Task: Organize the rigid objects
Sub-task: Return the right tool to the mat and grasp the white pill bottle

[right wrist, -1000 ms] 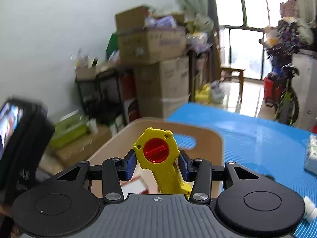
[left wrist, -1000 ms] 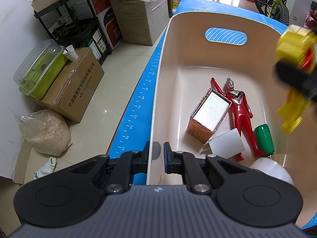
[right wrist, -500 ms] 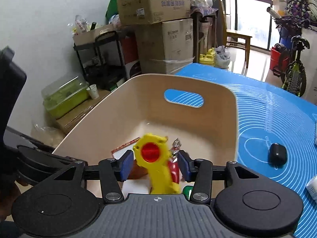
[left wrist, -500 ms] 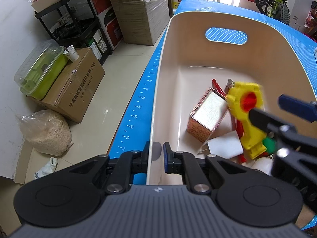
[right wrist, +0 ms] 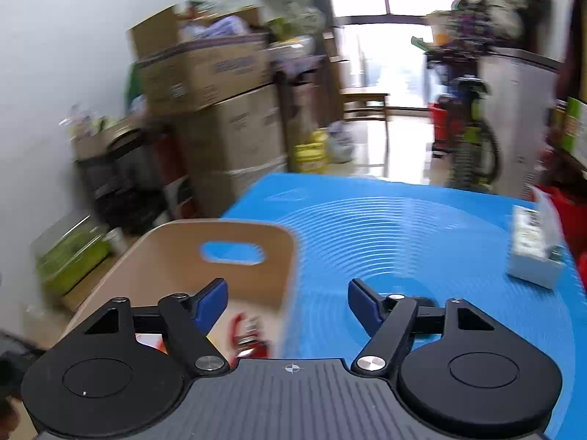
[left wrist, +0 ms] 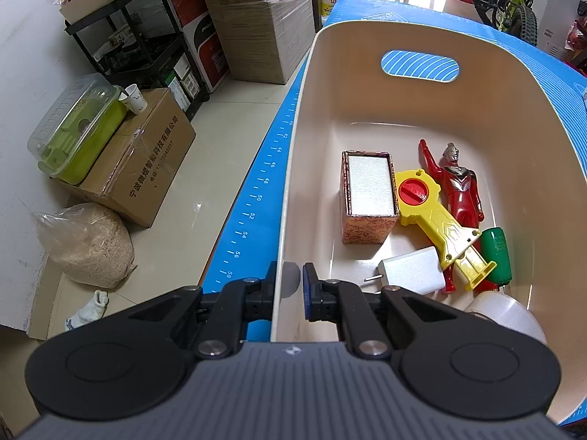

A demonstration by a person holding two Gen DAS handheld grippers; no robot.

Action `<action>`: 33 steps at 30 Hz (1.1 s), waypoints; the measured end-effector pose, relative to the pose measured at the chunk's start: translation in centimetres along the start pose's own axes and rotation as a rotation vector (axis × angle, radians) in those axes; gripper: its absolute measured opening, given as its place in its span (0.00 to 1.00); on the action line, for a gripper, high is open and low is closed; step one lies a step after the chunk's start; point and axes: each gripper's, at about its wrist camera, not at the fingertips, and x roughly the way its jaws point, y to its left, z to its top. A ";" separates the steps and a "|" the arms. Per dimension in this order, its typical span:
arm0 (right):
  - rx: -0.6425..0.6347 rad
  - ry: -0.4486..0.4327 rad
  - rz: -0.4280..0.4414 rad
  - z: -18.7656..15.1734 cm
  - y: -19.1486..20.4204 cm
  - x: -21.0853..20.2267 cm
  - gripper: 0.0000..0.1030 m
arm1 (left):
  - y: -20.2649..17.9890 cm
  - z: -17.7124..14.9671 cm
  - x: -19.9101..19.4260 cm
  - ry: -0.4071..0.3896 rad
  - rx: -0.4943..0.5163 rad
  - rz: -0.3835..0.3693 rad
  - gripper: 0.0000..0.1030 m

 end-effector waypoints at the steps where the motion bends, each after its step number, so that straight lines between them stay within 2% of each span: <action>1: 0.012 -0.008 -0.025 0.0 -0.8 -0.1 0.79 | 0.0 0.0 0.0 0.000 0.000 -0.001 0.13; 6: 0.055 -0.067 -0.192 -1.1 -5.3 0.1 0.91 | 0.0 0.0 0.0 0.000 0.000 0.000 0.13; 8: 0.073 -0.076 -0.262 -1.9 -7.1 0.7 0.93 | 0.0 0.0 0.0 0.000 0.000 0.000 0.13; 12: 0.120 -0.029 -0.374 -3.5 -11.0 2.8 0.93 | 0.0 0.0 0.0 0.000 -0.001 0.000 0.13; 17: 0.178 0.045 -0.467 -5.5 -14.7 5.2 0.93 | 0.1 0.0 0.0 0.000 0.000 0.000 0.13; 24: 0.291 0.113 -0.496 -7.9 -17.5 7.2 0.93 | 0.1 -0.1 0.0 0.001 0.000 0.001 0.13; 29: 0.262 0.131 -0.521 -8.2 -17.2 8.3 0.91 | 0.2 -0.2 -0.1 0.001 0.001 0.004 0.13; 33: 0.264 0.140 -0.534 -8.4 -17.1 8.6 0.76 | 0.2 -0.2 -0.1 0.002 0.001 0.004 0.13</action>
